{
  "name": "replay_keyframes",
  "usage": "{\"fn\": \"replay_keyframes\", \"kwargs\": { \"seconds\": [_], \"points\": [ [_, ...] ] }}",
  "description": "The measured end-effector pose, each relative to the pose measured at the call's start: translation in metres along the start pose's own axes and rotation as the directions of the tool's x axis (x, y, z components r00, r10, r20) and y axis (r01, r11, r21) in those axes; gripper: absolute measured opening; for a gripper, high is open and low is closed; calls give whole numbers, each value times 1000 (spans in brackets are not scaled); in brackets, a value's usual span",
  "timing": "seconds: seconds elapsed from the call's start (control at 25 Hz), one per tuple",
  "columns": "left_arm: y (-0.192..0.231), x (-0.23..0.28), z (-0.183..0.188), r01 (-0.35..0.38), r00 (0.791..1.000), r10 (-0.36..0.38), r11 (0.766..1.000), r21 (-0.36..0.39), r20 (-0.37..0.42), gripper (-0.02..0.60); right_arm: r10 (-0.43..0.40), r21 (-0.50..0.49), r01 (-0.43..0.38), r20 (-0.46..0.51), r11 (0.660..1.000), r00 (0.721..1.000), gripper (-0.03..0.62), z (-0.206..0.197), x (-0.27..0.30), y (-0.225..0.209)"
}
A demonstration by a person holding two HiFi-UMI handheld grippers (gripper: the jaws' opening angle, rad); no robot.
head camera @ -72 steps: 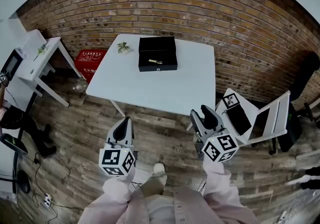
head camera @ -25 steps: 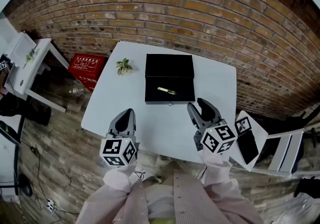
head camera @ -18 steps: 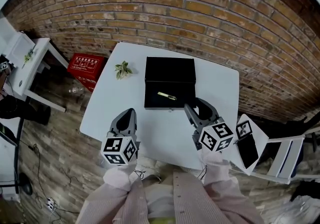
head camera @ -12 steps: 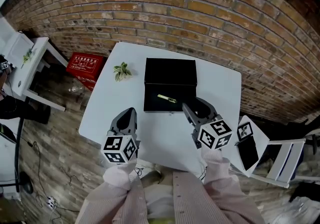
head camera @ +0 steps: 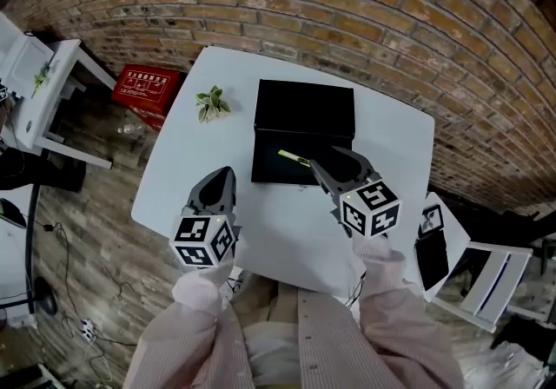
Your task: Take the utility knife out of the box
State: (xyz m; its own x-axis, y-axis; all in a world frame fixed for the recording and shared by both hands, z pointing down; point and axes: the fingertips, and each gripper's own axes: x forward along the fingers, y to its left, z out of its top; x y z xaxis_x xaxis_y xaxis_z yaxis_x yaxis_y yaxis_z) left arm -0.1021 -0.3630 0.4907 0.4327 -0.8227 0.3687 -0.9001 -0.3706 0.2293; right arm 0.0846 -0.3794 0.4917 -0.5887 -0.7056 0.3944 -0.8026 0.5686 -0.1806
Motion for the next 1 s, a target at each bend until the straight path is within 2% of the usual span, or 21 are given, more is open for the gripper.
{"fn": "replay_keyframes", "kwargs": {
  "seconds": [0.24,0.4,0.68,1.0],
  "points": [
    [9,20,-10,21,999,-22,1000,-11,-50,-8,55,-74,-63,-116,995,992,170,-11,27,4],
    [13,32,-20,38,996,-39,999,-23,-86,-8,94,-110,-118,-207,987,974,170,-20,42,9],
    [19,50,-32,52,991,-57,998,-47,-117,-8,147,-147,-213,-366,966,919,169,-43,72,11],
    [27,61,-41,61,987,-69,996,-57,-143,-8,138,-198,-277,-523,940,841,169,-73,90,10]
  ]
}}
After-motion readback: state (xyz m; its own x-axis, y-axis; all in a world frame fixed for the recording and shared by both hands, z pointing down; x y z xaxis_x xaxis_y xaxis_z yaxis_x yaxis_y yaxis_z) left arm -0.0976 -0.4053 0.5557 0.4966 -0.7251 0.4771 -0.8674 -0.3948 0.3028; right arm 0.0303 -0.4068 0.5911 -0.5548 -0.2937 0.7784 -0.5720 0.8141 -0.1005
